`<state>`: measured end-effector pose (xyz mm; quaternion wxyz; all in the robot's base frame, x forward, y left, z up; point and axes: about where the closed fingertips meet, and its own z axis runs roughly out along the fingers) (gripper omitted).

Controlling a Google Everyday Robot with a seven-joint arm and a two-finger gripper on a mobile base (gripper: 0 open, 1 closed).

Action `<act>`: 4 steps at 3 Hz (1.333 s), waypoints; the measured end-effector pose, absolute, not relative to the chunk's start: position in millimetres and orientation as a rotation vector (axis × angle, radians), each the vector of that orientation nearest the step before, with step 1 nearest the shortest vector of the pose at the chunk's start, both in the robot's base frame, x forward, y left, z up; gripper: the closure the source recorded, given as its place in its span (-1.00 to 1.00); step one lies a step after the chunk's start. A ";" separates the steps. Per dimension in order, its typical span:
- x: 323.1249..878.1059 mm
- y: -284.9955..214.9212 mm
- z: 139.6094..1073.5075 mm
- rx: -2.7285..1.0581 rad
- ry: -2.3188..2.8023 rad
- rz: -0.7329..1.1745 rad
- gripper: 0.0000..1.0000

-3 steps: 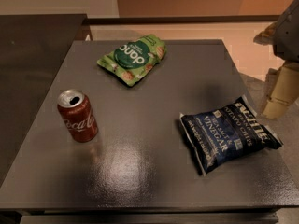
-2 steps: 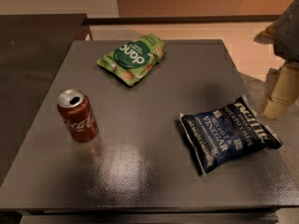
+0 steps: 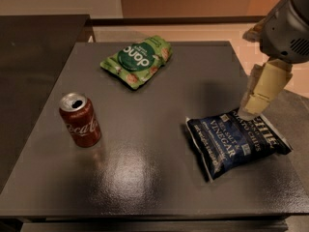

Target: Knock coke can over

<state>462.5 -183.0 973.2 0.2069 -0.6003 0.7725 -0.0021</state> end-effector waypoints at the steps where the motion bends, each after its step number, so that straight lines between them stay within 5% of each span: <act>1: 473.4 -147.8 961.0 -1.665 2.088 0.111 -1.00; 4: 492.4 -34.7 920.4 -1.632 1.881 0.526 -1.00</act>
Offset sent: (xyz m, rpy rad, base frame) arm 0.0382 0.1212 -0.0483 0.3302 0.0788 0.1203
